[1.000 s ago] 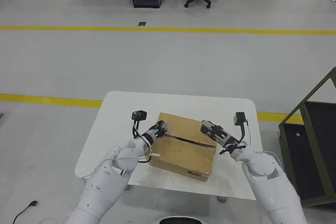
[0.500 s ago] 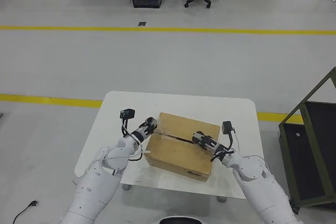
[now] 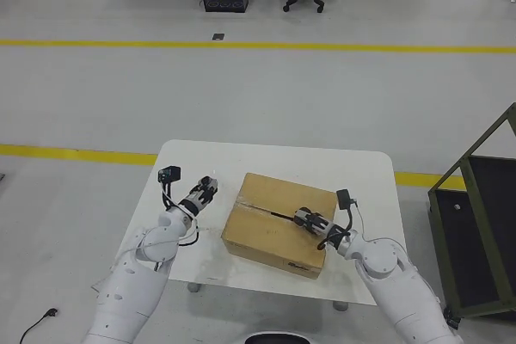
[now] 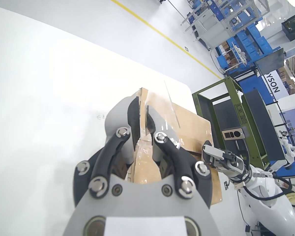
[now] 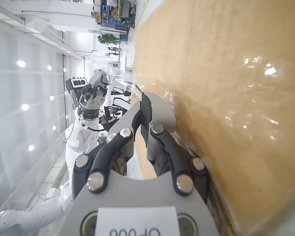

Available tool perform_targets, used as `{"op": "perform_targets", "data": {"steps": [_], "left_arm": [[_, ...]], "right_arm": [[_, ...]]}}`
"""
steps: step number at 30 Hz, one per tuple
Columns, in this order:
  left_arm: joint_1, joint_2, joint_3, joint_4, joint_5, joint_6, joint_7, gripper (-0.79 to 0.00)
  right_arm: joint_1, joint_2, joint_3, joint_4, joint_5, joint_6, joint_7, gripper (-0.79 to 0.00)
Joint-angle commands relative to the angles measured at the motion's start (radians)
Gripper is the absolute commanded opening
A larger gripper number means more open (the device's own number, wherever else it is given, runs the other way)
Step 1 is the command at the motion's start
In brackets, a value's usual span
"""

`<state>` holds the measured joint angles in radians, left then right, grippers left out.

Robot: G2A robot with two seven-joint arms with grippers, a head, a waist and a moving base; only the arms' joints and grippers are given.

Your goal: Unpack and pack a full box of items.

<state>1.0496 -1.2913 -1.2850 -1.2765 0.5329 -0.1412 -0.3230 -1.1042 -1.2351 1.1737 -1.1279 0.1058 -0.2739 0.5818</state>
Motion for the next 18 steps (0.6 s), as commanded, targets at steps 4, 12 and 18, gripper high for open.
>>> {"op": "perform_targets", "data": {"steps": [4,12,18], "left_arm": [[0.01,0.008,-0.031,-0.006,0.016,0.012,0.004,-0.773],[0.019,0.017,-0.074,-0.002,0.04,0.037,0.025,-0.785],[0.037,0.023,-0.077,-0.015,0.078,0.028,0.0,-0.693]], "right_arm": [[0.005,0.0,0.0,0.003,-0.018,0.013,-0.006,-0.785],[0.009,0.0,-0.001,0.002,-0.037,0.025,-0.006,-0.785],[0.011,0.001,0.0,0.0,-0.044,0.031,-0.002,-0.785]]}}
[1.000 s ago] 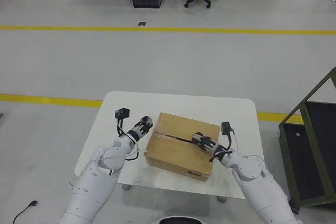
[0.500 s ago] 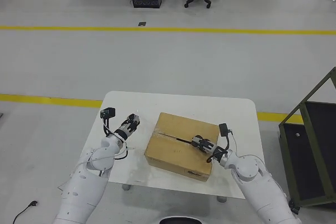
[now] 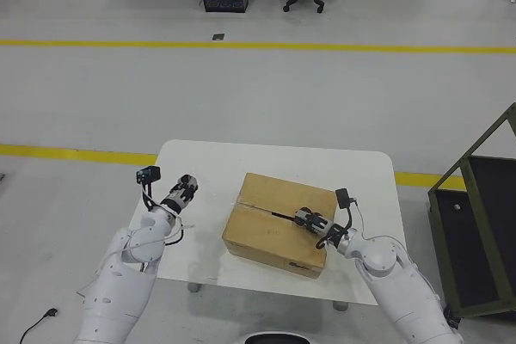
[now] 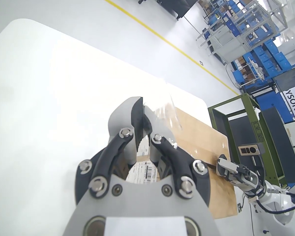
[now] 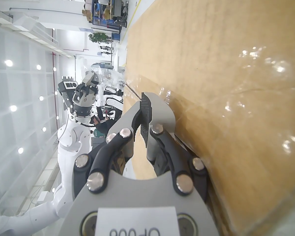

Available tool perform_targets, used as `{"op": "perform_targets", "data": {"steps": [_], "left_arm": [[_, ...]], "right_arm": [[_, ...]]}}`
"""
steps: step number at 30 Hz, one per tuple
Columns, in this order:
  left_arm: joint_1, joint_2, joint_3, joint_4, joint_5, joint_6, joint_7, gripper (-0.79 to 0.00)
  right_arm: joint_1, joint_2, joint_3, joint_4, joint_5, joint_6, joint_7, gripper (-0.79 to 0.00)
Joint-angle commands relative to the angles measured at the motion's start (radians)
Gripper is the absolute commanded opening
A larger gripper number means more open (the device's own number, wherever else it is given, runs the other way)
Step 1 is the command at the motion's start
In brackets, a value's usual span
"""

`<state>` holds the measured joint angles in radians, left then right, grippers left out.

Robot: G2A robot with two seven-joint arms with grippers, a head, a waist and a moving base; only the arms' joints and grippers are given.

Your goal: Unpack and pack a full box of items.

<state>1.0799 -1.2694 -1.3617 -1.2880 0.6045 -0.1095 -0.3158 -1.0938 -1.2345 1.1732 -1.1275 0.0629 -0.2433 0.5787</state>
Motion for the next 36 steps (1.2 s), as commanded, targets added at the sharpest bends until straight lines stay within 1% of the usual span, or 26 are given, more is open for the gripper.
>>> {"op": "perform_targets", "data": {"steps": [1,2,3,5,6,7,8,9,14,16,22,25,28,32,34,36], "left_arm": [[0.013,0.002,0.002,-0.009,0.007,-0.014,-0.017,-0.6],[0.019,0.004,-0.001,-0.01,0.015,-0.016,-0.019,-0.554],[0.024,0.005,-0.007,-0.007,0.017,-0.004,-0.014,-0.545],[0.03,0.006,-0.016,-0.003,0.008,0.011,-0.005,-0.557],[0.03,0.006,-0.02,-0.002,0.008,0.016,0.0,-0.551],[0.03,0.006,-0.021,0.001,0.008,0.018,0.003,-0.505],[0.028,0.006,-0.021,0.005,0.006,0.021,0.003,-0.203],[0.025,0.006,-0.021,0.009,0.008,0.022,0.004,-0.003],[0.011,0.008,-0.024,0.036,0.018,0.025,-0.003,0.0],[0.011,0.012,-0.032,0.045,0.039,0.031,-0.023,0.0],[0.033,0.034,-0.058,0.026,0.196,0.049,-0.082,0.0],[0.049,0.042,-0.079,0.005,0.225,0.057,-0.105,0.0],[0.061,0.052,-0.09,-0.026,0.303,0.051,-0.12,0.0],[0.068,0.066,-0.093,-0.067,0.43,0.017,-0.15,0.0],[0.068,0.073,-0.093,-0.089,0.496,-0.013,-0.178,0.0],[0.067,0.08,-0.095,-0.108,0.56,-0.023,-0.204,0.0]], "right_arm": [[0.001,0.001,0.002,-0.002,-0.004,0.001,0.002,-0.785],[0.002,0.001,0.004,-0.002,-0.005,0.001,0.003,-0.785],[0.002,0.002,0.005,-0.001,-0.008,0.002,0.004,-0.785],[0.002,0.002,0.008,-0.002,-0.008,0.003,0.005,-0.785],[0.001,0.003,0.009,-0.003,-0.01,0.002,0.005,-0.785],[0.0,0.003,0.01,-0.004,-0.011,0.003,0.005,-0.785],[0.0,0.003,0.01,-0.005,-0.012,0.004,0.005,-0.785],[0.0,0.003,0.01,-0.006,-0.014,0.005,0.006,-0.785],[0.001,0.003,0.008,-0.005,-0.019,0.009,0.009,-0.785],[0.001,0.003,0.008,-0.003,-0.021,0.01,0.007,-0.785],[0.006,0.003,0.011,0.009,-0.026,0.007,0.004,-0.785],[0.01,0.003,0.013,0.012,-0.03,0.007,0.003,-0.785],[0.016,0.004,0.015,0.014,-0.034,0.005,0.004,-0.785],[0.023,0.004,0.014,0.009,-0.038,-0.003,0.011,-0.785],[0.027,0.004,0.011,0.007,-0.057,0.0,0.013,-0.785],[0.029,0.004,0.008,0.008,-0.06,0.004,0.013,-0.785]]}}
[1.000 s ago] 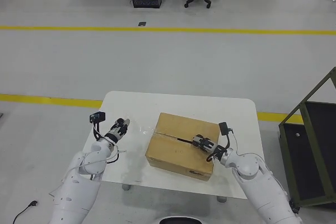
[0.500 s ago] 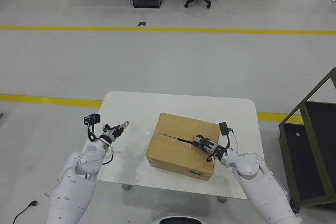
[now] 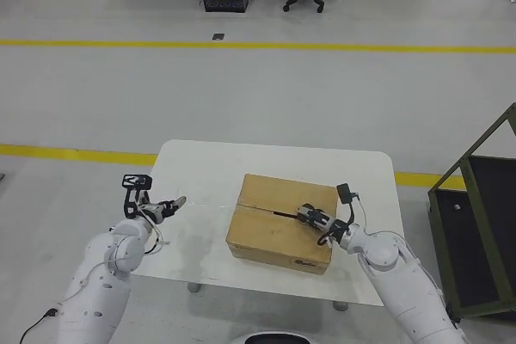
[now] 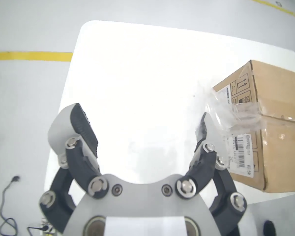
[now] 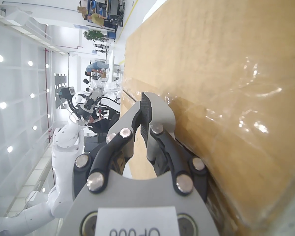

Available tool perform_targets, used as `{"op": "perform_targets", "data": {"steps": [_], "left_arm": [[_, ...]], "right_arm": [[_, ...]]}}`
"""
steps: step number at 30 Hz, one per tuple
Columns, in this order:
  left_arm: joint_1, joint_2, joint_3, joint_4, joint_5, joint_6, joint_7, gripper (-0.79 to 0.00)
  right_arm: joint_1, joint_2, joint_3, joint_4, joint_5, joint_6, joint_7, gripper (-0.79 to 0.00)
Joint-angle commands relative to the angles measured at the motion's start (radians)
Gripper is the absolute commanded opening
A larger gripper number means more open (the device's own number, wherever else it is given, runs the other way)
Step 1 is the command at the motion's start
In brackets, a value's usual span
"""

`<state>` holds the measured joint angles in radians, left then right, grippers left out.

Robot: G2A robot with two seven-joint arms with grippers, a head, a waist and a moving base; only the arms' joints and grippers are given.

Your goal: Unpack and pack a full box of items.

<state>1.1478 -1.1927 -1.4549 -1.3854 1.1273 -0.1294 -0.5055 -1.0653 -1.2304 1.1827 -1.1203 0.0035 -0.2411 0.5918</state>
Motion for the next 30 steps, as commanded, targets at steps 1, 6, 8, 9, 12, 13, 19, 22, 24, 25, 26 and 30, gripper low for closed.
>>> {"op": "perform_targets", "data": {"steps": [1,6,8,9,12,13,19,22,24,25,26,30], "left_arm": [[0.0,0.004,-0.003,-0.02,0.042,-0.008,-0.021,0.0],[-0.002,0.009,-0.001,-0.058,0.059,-0.048,-0.037,0.0],[-0.002,0.01,0.003,-0.072,0.057,-0.076,-0.041,0.0],[-0.002,0.011,0.005,-0.081,0.051,-0.092,-0.045,0.0],[-0.003,0.014,0.004,-0.103,0.037,-0.134,-0.069,0.0],[-0.004,0.015,0.002,-0.108,0.027,-0.144,-0.079,0.0],[-0.009,0.026,-0.015,-0.145,0.007,-0.228,-0.155,0.0],[-0.008,0.031,-0.032,-0.158,-0.006,-0.248,-0.181,0.0],[-0.008,0.035,-0.044,-0.163,-0.02,-0.253,-0.198,0.0],[-0.007,0.036,-0.049,-0.166,-0.035,-0.256,-0.205,0.0],[-0.007,0.037,-0.053,-0.168,-0.05,-0.261,-0.214,0.0],[-0.013,0.043,-0.082,-0.184,-0.129,-0.272,-0.278,0.0]], "right_arm": [[0.002,-0.001,-0.002,0.001,-0.001,0.001,0.0,-0.785],[0.007,-0.001,-0.008,-0.005,-0.021,-0.018,0.004,-0.785],[0.006,0.0,-0.011,-0.022,-0.033,-0.054,0.014,-0.785],[0.007,0.001,-0.013,-0.028,-0.048,-0.067,0.018,-0.785],[0.003,0.002,-0.029,-0.055,-0.084,-0.121,0.035,-0.785],[0.001,0.002,-0.036,-0.056,-0.095,-0.129,0.038,-0.785],[0.013,-0.003,-0.068,-0.03,-0.139,-0.133,0.03,-0.785],[0.02,-0.007,-0.061,0.003,-0.125,-0.088,-0.013,-0.785],[0.023,-0.009,-0.06,0.012,-0.107,-0.069,-0.028,-0.785],[0.025,-0.01,-0.059,0.017,-0.103,-0.063,-0.029,-0.785],[0.027,-0.01,-0.059,0.019,-0.104,-0.055,-0.03,-0.785],[0.028,-0.011,-0.059,0.024,-0.108,-0.035,-0.039,-0.785]]}}
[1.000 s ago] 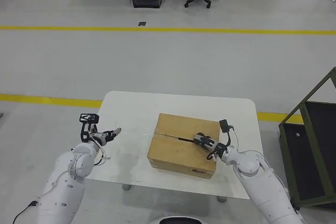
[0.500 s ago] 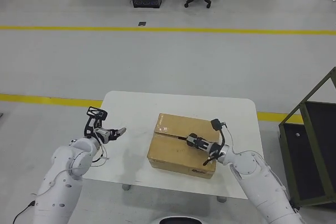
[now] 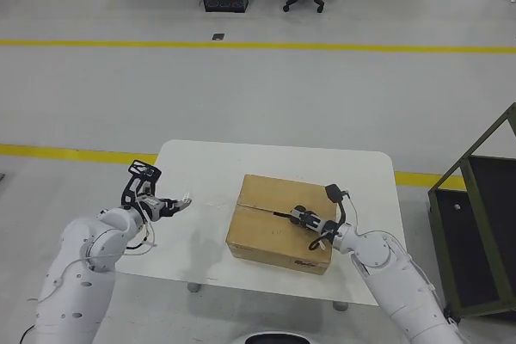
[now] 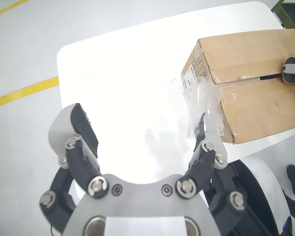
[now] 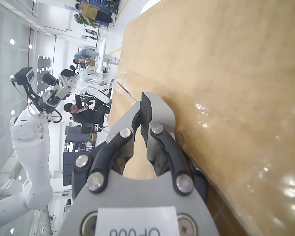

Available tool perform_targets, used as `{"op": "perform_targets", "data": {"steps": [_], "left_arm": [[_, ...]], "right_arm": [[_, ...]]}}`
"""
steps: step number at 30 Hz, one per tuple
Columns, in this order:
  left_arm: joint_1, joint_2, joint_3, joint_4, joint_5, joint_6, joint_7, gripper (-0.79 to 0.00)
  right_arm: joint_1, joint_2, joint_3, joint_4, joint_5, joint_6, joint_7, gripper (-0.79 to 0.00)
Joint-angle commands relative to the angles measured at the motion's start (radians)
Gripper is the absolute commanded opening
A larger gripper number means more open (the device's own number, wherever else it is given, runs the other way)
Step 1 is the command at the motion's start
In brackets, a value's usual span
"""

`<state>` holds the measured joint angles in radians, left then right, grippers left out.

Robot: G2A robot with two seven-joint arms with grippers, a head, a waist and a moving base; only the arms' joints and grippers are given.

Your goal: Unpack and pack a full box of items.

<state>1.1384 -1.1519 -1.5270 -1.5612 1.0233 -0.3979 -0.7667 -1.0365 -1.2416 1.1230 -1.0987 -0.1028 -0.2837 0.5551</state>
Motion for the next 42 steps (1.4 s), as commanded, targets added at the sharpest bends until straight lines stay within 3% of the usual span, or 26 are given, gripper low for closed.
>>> {"op": "perform_targets", "data": {"steps": [1,9,13,20,26,27,31,35,42], "left_arm": [[-0.003,0.004,-0.019,-0.014,-0.037,-0.004,-0.027,0.0],[-0.003,0.028,-0.03,-0.043,0.048,-0.09,-0.162,0.0],[-0.005,0.034,-0.016,-0.05,0.114,-0.089,-0.164,0.0],[0.016,0.033,0.01,-0.103,0.126,-0.054,-0.027,0.0],[0.038,0.025,0.049,-0.19,0.037,-0.012,0.064,0.0],[0.039,0.023,0.064,-0.206,0.024,-0.014,0.075,0.0],[0.039,0.015,0.123,-0.231,-0.031,-0.025,0.138,0.0],[0.016,0.002,0.218,-0.231,-0.057,-0.028,0.196,0.0],[0.016,0.002,0.218,-0.231,-0.057,-0.028,0.196,0.0]], "right_arm": [[0.0,0.0,0.003,0.003,-0.004,0.016,-0.005,-0.785],[-0.006,0.001,0.012,0.002,-0.003,0.036,-0.009,-0.785],[-0.01,0.003,0.019,-0.007,-0.003,0.04,-0.013,-0.785],[-0.051,0.019,0.067,-0.111,-0.056,-0.054,-0.042,-0.785],[-0.126,0.04,0.148,-0.236,-0.108,-0.07,-0.101,-0.785],[-0.142,0.044,0.167,-0.256,-0.118,-0.07,-0.114,-0.736],[-0.214,0.06,0.247,-0.335,-0.148,-0.066,-0.155,-0.733],[-0.298,0.074,0.33,-0.424,-0.221,-0.043,-0.229,-0.745],[-0.485,0.086,0.449,-0.563,-0.41,0.014,-0.439,-0.785]]}}
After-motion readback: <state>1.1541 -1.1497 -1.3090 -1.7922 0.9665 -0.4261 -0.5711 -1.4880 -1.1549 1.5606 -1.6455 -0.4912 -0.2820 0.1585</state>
